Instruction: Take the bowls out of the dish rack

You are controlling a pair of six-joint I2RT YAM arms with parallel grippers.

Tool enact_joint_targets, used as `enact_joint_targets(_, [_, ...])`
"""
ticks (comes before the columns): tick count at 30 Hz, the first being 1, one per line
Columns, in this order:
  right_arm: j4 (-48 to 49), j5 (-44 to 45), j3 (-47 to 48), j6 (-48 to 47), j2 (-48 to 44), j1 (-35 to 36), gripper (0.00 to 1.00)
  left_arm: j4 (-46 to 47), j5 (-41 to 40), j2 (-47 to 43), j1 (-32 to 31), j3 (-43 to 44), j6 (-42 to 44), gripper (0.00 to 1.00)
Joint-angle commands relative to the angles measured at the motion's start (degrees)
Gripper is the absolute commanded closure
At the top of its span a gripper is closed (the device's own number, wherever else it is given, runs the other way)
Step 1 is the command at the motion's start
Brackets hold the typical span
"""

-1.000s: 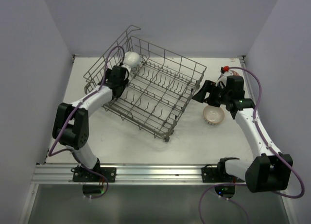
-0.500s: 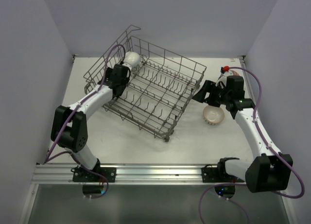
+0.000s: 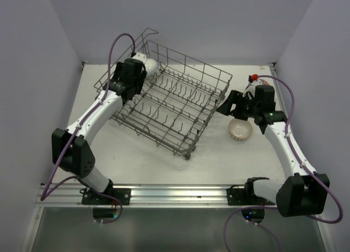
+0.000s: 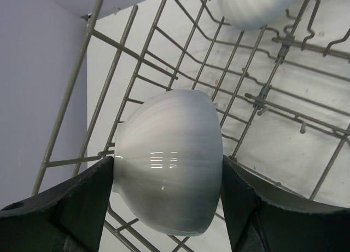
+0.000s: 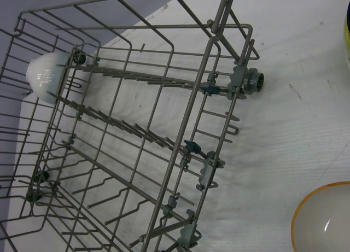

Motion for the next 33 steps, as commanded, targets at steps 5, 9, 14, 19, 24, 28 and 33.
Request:
enact_joint_targets(5, [3.00,-0.32,0.04,0.29,-1.30,-0.23,0.23,0.73,8.72,-6.00,-0.55,8.32,-5.54,0.98])
enact_joint_targets(9, [3.70,-1.02,0.56,0.46,-1.65,-0.15,0.23,0.91,17.77,-7.76,-0.55,10.17,-11.50,0.98])
enact_joint_targets(14, [6.86,-1.99,-0.31,3.27,-3.58,0.12,0.23,2.40,26.74,-10.13,-0.55,9.56,-14.85,0.98])
enact_joint_targets(19, [0.90,5.82,4.42,1.09,-6.66,2.57,0.24,7.67,36.65,-13.65,-0.46,4.92,-20.47,0.98])
enact_joint_targets(24, [6.95,2.50,5.83,3.62,-5.09,7.23,0.24,18.46,50.54,-15.23,1.20,-2.91,-29.52,0.98])
enact_joint_targets(28, [12.39,3.11,7.24,5.11,-1.57,13.90,0.25,23.75,61.87,-15.41,4.01,-6.95,-34.97,0.97])
enact_joint_targets(33, [15.83,6.09,10.58,7.40,3.26,19.45,0.25,35.70,69.11,-17.08,6.92,-14.94,-43.50,0.97])
